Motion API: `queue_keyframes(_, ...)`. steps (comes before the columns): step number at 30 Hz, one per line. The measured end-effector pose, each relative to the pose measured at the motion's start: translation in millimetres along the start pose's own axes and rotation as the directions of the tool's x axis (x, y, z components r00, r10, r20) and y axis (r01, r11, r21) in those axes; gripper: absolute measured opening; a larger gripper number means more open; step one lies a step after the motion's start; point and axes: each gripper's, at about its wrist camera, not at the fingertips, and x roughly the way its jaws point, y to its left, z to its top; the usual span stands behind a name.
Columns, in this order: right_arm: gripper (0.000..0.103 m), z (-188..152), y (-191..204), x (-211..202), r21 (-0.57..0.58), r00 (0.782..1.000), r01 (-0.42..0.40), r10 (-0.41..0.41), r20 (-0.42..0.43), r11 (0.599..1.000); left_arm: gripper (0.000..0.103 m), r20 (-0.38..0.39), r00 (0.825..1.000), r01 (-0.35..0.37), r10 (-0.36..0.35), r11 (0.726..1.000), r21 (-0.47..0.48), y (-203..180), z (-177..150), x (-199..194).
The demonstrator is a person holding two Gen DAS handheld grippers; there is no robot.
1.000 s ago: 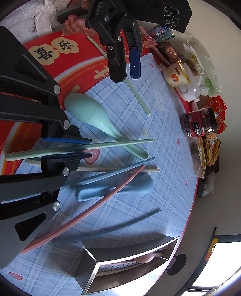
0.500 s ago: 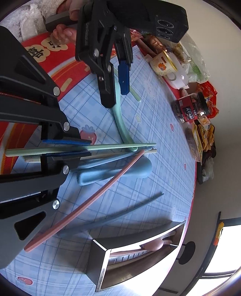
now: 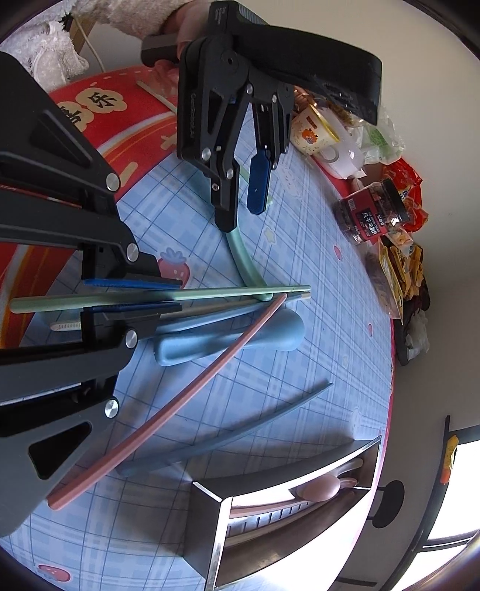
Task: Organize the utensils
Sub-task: 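Close the right tool on the green chopstick while the left tool grasps the green spoon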
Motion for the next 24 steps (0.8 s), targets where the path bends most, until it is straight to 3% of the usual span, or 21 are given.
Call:
queue_keyframes(9,0.007,-0.5,0.8,-0.5,-0.001,1.0,0.001,-0.001,-0.002,1.0,0.044,-0.029,1.0,0.0,0.003,0.994,0.106,-8.3,16.3,10.9)
queue_keyframes(18,0.007,-0.2,0.6,-0.3,-0.001,1.0,0.0,0.0,-0.003,1.0,0.028,-0.03,0.999,0.02,-0.018,0.998,0.061,-1.8,11.5,8.6)
queue_keyframes(24,0.008,-0.2,2.7,0.5,-0.015,1.0,-0.009,0.009,-0.008,1.0,0.029,-0.017,1.0,0.001,-0.001,1.0,0.015,7.1,-5.6,0.9)
